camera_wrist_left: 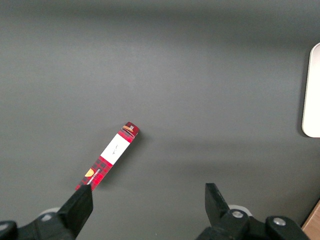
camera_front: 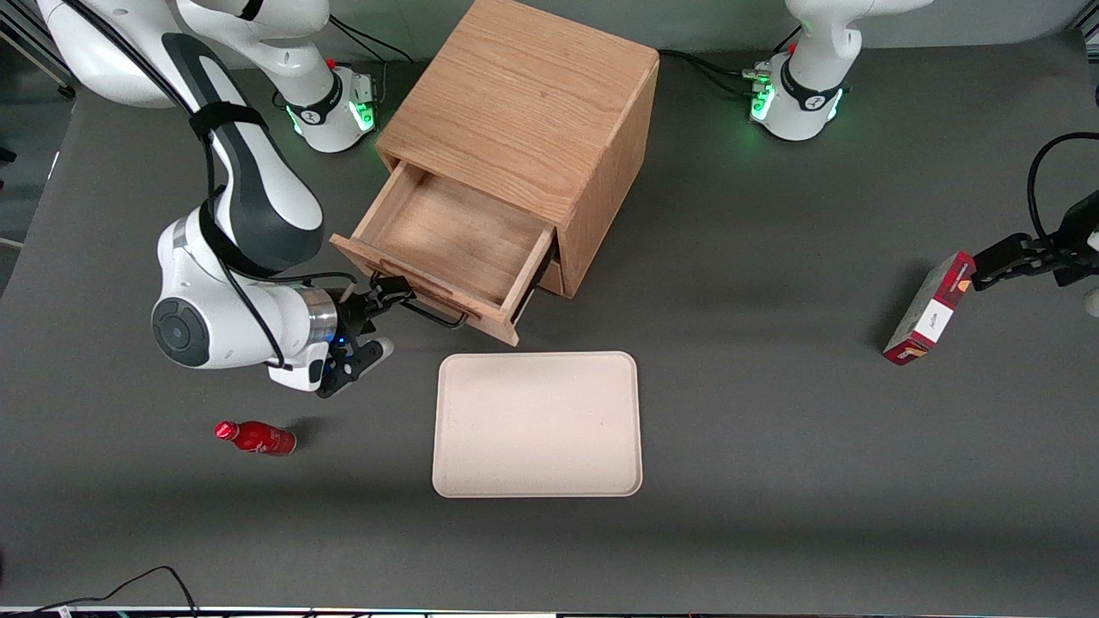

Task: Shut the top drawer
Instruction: 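Push the drawer front with the right gripper into the cabinet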

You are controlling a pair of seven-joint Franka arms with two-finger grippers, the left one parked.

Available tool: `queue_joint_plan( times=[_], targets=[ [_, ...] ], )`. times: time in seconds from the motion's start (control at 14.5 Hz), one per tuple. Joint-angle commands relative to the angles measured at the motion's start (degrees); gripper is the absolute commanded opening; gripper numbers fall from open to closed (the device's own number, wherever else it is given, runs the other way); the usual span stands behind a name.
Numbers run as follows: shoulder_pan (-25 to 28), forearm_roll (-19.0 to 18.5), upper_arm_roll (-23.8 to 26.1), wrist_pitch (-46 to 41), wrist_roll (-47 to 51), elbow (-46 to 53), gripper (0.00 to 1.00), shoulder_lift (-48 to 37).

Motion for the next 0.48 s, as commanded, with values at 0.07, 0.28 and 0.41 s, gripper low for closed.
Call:
queue_joint_plan(
  times=[0.07,0.28,0.41],
  targets=[
    [-0.22,3.71,-0.06,3.78,1.51,-9.34,1.00,-6.77],
    [-0.13,3.97,0.29,4.48,2.57,-11.36,1.00,-8.09],
    [0.04,5.72,0.64,5.88,3.18,-13.56,1.00,-9.76]
  ],
)
